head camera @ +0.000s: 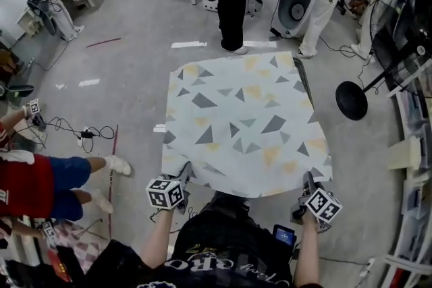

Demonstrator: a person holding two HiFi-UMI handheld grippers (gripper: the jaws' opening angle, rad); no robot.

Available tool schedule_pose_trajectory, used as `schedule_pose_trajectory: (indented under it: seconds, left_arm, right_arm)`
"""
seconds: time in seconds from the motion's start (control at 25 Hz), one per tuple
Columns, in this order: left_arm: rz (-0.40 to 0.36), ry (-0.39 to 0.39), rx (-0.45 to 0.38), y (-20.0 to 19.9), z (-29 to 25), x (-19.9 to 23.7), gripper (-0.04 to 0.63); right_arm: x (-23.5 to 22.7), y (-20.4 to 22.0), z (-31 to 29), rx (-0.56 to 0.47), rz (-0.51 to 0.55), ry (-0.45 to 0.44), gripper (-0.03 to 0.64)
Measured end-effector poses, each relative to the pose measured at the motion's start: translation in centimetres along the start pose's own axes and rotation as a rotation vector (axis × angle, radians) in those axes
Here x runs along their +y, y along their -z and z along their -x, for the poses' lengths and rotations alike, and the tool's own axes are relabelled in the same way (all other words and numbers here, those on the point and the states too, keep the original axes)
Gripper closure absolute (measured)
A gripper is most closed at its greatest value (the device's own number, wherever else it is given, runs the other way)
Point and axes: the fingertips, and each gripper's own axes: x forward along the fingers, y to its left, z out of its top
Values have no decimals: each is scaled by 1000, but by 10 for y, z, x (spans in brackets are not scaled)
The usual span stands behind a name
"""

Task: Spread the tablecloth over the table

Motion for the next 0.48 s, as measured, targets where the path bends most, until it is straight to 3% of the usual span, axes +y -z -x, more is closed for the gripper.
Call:
schedule_pose_trajectory:
  seconds: [0.2,0.48]
  left_arm:
    - [-7,-73,43,29,-13,9,560]
    - [-35,-259,104,62,-12,17,549]
  right_arm:
    - [-34,26,-13,18,-67,53,574]
    - [-57,51,-29,61,13,168,554]
